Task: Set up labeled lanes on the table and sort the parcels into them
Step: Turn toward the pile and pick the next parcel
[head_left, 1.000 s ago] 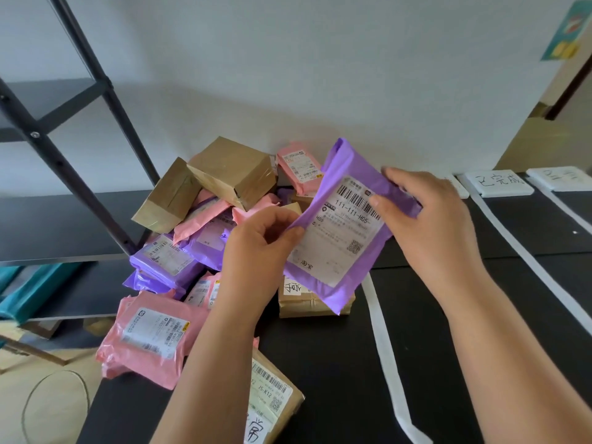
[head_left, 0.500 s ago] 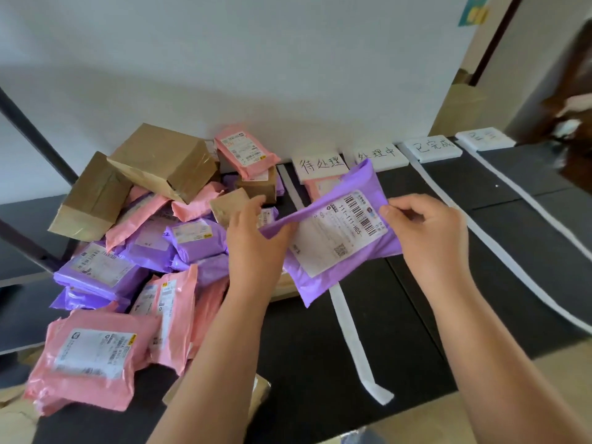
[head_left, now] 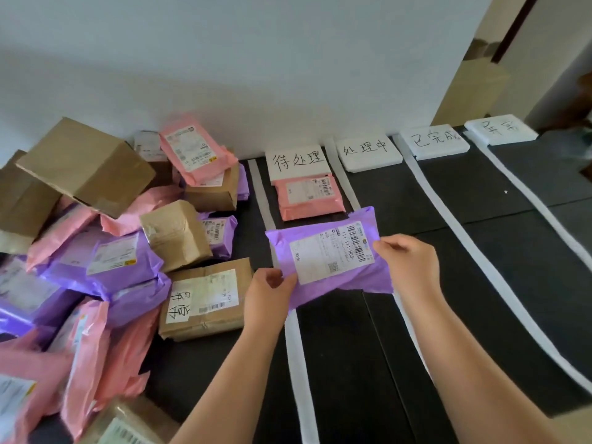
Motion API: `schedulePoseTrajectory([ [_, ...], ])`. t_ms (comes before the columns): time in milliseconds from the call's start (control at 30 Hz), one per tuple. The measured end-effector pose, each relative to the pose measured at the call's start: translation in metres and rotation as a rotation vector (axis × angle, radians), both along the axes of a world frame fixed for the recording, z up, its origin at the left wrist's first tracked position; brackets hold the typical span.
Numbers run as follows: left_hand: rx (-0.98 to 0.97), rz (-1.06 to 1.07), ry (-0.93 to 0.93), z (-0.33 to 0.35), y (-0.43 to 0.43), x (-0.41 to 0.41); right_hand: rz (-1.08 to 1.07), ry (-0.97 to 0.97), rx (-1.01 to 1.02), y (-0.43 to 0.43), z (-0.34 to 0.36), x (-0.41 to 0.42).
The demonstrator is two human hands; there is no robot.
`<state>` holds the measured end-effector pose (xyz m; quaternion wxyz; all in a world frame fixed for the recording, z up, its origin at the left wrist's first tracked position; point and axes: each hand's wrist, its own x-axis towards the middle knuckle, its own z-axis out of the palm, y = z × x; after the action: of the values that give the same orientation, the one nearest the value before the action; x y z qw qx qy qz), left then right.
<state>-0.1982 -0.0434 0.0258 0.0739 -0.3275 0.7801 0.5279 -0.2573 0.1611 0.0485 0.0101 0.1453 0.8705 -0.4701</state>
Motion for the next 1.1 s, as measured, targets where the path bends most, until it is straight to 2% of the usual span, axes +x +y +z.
schedulePoseTrajectory([
  [267, -0.109, -0.024, -0.071, -0.051, 0.013, -0.086, 0.099, -0.187, 0.034, 0.005, -0.067, -0.094],
  [467, -0.189, -0.052, -0.144, -0.079, 0.011, -0.122, 0.249, -0.197, 0.097, -0.008, -0.099, -0.135],
  [800, -0.204, -0.211, -0.178, -0.084, 0.011, -0.122, 0.325, -0.149, 0.240, -0.007, -0.122, -0.140],
  [933, -0.211, -0.159, -0.147, -0.067, 0.015, -0.110, 0.250, -0.118, 0.222, -0.004, -0.111, -0.131],
  [1100, -0.219, -0.088, -0.022, -0.034, 0.013, -0.077, 0.171, -0.055, 0.148, -0.011, -0.081, -0.109],
])
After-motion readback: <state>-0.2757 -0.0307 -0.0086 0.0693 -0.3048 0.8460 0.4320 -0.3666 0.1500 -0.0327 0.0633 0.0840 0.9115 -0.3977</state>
